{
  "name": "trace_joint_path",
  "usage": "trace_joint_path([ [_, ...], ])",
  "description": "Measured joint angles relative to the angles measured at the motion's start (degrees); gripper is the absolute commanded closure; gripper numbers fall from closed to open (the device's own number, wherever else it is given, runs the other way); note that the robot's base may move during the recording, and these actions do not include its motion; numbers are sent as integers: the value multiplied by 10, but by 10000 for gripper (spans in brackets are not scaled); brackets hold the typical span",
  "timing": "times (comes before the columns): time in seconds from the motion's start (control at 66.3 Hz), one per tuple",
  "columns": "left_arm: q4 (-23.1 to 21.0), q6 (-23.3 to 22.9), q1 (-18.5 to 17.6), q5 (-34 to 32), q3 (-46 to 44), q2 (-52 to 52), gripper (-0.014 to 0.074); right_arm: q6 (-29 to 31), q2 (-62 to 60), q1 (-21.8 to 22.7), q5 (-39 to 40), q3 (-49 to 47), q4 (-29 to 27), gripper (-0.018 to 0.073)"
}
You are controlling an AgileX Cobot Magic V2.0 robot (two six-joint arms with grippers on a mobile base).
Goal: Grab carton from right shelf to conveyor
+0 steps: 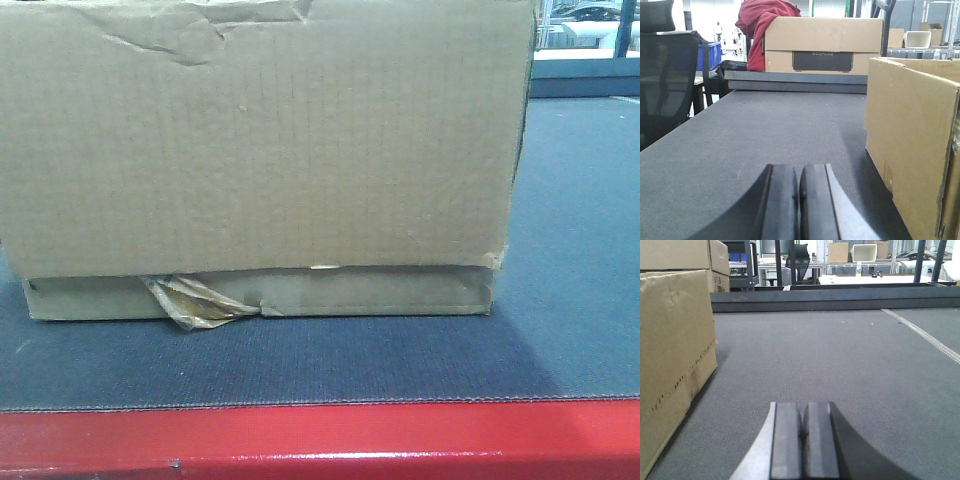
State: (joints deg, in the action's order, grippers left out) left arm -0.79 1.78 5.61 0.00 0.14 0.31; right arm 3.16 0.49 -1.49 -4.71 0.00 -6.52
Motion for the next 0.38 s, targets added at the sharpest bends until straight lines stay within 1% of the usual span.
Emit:
trace_joint_path([
  [0.377, 0, 0, 0, 0, 0, 0, 582, 0, 0, 0, 0, 0, 0, 638],
])
